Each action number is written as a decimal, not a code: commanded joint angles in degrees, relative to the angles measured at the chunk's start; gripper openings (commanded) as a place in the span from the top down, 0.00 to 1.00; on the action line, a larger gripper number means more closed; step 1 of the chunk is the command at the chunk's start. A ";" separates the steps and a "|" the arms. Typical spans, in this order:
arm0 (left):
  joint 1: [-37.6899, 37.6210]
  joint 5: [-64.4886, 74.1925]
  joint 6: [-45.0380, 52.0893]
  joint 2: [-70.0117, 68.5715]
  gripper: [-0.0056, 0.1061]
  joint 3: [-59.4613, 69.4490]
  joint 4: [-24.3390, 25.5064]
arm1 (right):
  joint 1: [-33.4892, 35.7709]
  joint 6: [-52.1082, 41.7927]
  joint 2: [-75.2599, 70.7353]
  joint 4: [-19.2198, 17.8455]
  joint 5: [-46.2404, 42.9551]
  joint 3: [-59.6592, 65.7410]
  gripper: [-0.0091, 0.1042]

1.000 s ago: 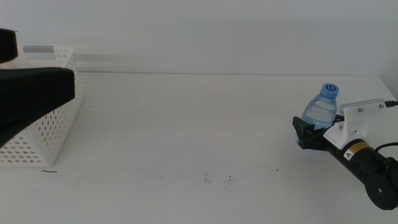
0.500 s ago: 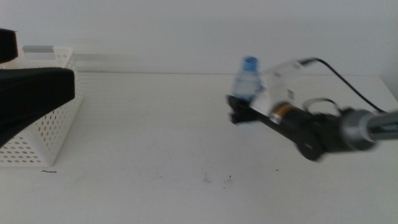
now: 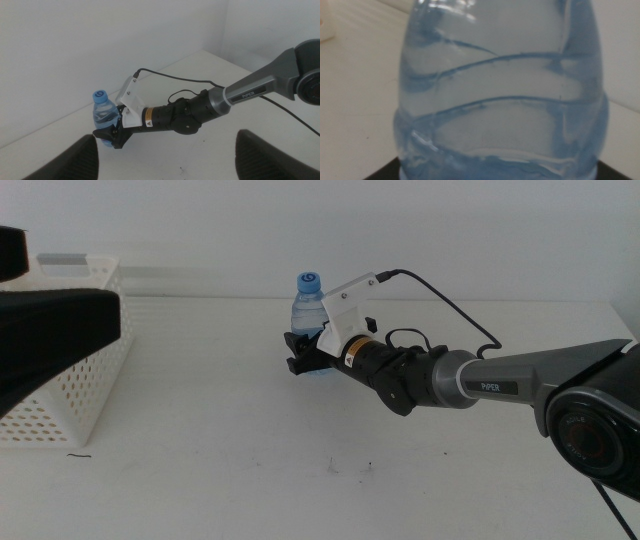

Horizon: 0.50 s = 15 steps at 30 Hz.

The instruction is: Use arms to grab the bottles and put them into the dustbin to the left of the table.

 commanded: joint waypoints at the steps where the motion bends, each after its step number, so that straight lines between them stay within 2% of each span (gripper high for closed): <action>1: 0.04 -0.56 -0.05 -0.20 0.11 0.26 -0.16 | 0.24 1.28 0.14 0.07 0.73 -0.40 0.45; 3: 0.04 -0.56 -0.05 -0.20 0.11 0.26 -0.16 | 0.24 2.60 -0.84 0.07 3.73 0.13 0.24; 5: 0.04 -0.56 -0.05 -0.20 0.11 0.26 -0.16 | 0.24 2.55 -4.33 0.07 6.46 2.70 0.10; 11: 0.04 -0.56 -0.05 -0.20 0.11 0.26 -0.16 | 0.24 7.09 -23.08 -0.34 15.17 18.53 0.11; 13: 0.04 -0.56 -0.05 -0.20 0.11 0.26 -0.16 | 0.24 9.76 -32.33 -0.34 21.48 24.64 0.11; 15: 0.04 -0.56 -0.05 -0.20 0.11 0.26 -0.16 | 0.44 10.31 -42.15 -0.05 31.56 27.77 0.12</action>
